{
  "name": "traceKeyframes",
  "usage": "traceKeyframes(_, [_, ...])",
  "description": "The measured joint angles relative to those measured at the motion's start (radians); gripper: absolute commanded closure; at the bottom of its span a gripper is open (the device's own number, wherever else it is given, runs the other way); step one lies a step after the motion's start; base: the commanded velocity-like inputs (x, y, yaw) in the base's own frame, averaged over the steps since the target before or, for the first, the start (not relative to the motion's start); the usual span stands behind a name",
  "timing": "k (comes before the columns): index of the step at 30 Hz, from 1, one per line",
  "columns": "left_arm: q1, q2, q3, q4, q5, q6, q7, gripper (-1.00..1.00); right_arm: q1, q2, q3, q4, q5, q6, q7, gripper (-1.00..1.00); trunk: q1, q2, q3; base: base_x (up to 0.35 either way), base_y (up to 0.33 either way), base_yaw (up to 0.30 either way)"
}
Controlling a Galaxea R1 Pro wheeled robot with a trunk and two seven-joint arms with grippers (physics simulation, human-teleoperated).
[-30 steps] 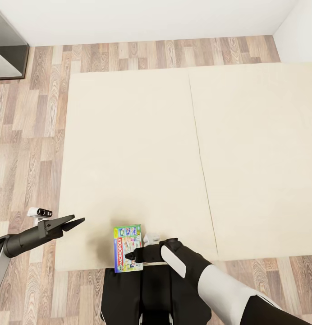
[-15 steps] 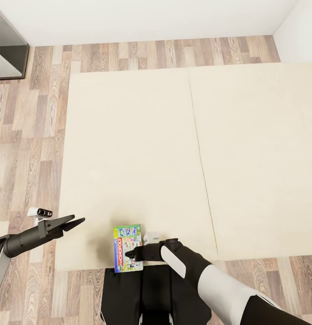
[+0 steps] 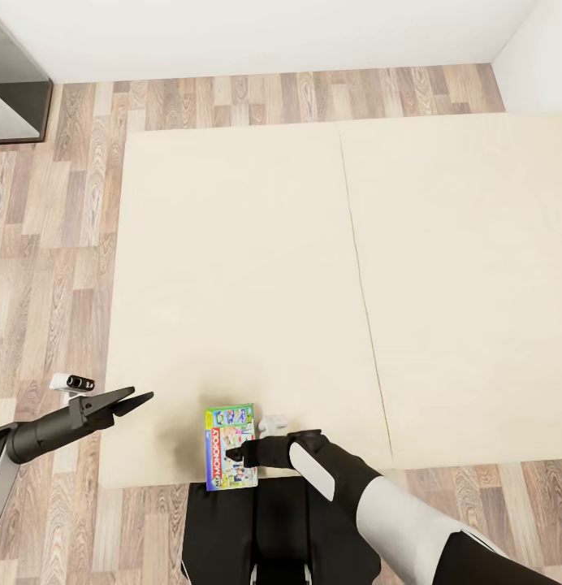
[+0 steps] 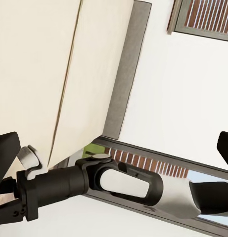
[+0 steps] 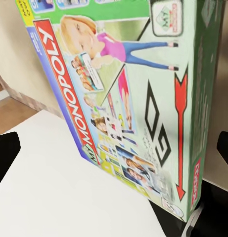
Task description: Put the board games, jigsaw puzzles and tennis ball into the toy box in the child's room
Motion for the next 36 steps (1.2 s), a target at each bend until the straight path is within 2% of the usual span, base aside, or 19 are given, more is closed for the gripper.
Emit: traceKeyframes(36, [0.000,-0.001,-0.001,0.000,0.000,0.000,0.000,-1.00,0.000,0.000,-0.001,-0.001,0.000,-0.001,0.003,-1.00,0.000,0.000,0.000,0.000,0.000,0.000])
